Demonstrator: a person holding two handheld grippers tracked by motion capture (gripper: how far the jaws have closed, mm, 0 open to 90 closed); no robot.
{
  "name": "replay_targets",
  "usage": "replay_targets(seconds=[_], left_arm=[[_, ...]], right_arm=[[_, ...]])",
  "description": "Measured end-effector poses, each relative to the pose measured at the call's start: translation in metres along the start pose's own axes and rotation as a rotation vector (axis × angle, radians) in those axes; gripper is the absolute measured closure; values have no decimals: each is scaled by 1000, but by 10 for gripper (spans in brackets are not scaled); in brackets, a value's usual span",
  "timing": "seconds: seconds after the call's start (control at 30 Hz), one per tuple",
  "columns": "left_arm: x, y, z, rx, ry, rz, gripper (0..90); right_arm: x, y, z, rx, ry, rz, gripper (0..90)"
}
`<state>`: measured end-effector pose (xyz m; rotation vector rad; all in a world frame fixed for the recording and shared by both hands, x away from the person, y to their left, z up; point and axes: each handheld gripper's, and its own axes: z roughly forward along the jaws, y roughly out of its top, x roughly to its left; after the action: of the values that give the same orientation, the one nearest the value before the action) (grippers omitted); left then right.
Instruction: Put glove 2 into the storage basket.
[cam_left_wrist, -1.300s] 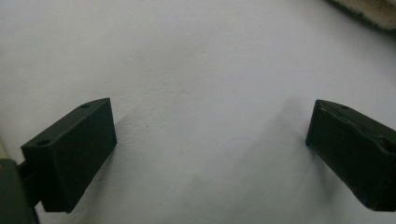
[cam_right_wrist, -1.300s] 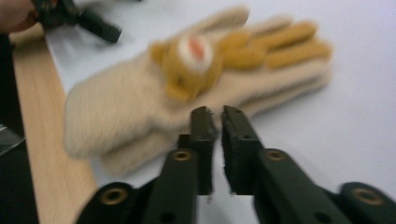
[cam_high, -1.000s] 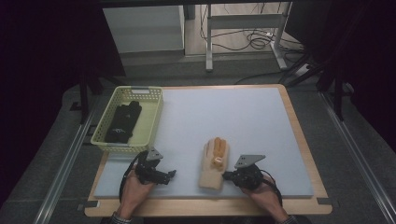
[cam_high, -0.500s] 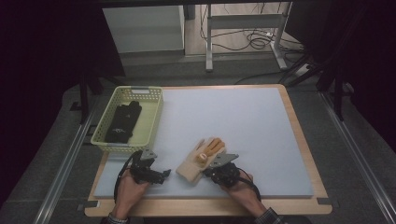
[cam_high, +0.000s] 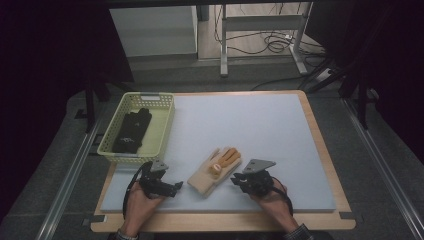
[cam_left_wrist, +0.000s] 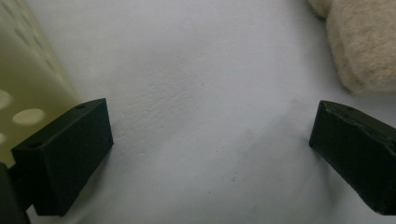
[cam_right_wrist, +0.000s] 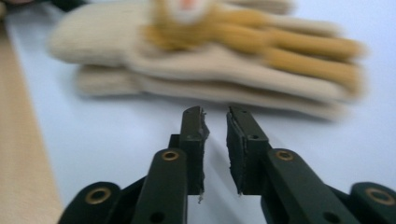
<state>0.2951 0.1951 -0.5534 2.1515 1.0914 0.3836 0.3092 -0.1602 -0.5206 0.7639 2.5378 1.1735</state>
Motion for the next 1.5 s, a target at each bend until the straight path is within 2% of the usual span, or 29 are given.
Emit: replay_targets(seconds=[0.03,0.07,0.1,0.13,0.17,0.2,0.23,0.27,0.3,0.37,0.43,0.5,0.63,0.87,1.17,1.27,1.5], left_arm=[[0,0,0,0,0,0,0],[0,0,0,0,0,0,0],[0,0,0,-1,0,-1,0],[0,0,0,-1,0,-1,0],[0,0,0,-1,-1,0,0],[0,0,0,0,-1,-1,0],[0,0,0,0,-1,-1,0],[0,0,0,0,-1,0,0],[0,0,0,0,-1,0,0],[0,0,0,0,-1,0,0],[0,0,0,0,-1,0,0],[0,0,0,-1,-2,-1,0],[0,0,0,0,-2,-2,0],[0,0,0,0,-3,-2,0],[0,0,0,-1,-4,-3,0],[1,0,0,-1,-5,-4,0],[1,0,0,-1,-5,-4,0]], right_arm=[[0,0,0,0,0,0,733],[-5,-1,-5,-2,-19,10,720],[-15,-4,-13,-9,-60,25,689],[-15,-4,-13,-9,-60,25,689],[-20,-6,-17,-11,-80,31,671],[-30,-10,-24,-10,-117,53,633],[-30,-10,-24,-10,-117,53,633],[-38,-14,-29,-11,-149,74,611],[-38,-14,-29,-11,-149,74,611],[-52,-24,-36,-13,-194,115,559],[-55,-26,-38,-11,-204,123,541],[-65,-34,-42,-6,-244,150,491],[-74,-41,-44,16,-290,163,423],[-85,-50,-47,36,-335,178,339],[-90,-52,-47,44,-314,211,262],[-90,-52,-46,50,-333,217,220],[-90,-52,-46,49,-335,218,217]])
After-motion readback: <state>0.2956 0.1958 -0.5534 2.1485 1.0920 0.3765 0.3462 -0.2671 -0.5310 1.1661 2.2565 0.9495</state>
